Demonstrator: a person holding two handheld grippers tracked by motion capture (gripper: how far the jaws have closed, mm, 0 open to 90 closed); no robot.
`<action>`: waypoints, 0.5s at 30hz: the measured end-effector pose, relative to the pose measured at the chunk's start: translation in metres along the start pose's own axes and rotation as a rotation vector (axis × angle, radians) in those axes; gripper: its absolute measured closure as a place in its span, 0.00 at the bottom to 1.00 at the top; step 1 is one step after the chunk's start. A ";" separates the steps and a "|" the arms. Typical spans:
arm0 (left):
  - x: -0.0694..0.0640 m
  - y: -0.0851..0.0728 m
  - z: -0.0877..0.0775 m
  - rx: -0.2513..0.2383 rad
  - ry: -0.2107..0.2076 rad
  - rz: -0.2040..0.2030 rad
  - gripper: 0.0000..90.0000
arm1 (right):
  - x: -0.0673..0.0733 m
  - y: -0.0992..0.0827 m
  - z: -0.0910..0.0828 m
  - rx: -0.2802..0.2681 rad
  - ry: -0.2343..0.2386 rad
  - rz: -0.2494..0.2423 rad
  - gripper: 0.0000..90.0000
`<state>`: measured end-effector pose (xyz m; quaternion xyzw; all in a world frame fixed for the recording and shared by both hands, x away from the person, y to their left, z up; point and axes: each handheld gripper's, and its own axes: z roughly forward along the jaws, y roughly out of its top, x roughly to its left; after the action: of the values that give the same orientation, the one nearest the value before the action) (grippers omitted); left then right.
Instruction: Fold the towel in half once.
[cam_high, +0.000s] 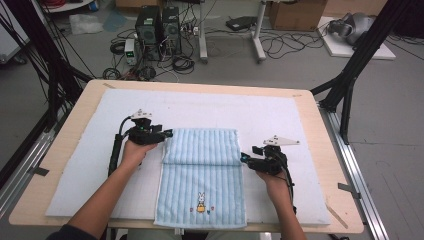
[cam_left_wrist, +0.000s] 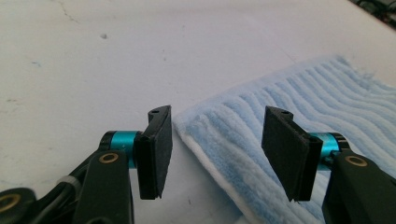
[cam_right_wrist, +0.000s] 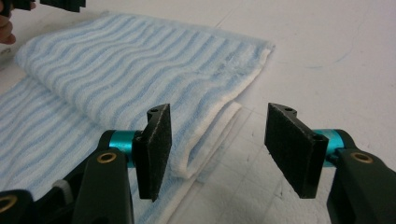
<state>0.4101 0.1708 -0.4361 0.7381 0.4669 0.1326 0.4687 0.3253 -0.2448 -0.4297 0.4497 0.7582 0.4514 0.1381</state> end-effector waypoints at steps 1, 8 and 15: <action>-0.001 0.000 0.002 0.005 0.000 0.001 0.48 | 0.000 0.000 0.000 0.000 -0.001 0.004 0.45; -0.013 -0.007 0.020 0.097 0.031 0.093 0.49 | 0.001 0.000 0.000 0.005 -0.006 -0.003 0.44; -0.016 -0.007 0.019 0.116 0.052 0.177 0.78 | 0.001 0.000 0.002 0.009 -0.010 -0.008 0.43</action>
<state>0.4095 0.1481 -0.4475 0.7985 0.4188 0.1654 0.3995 0.3259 -0.2431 -0.4306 0.4494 0.7615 0.4451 0.1416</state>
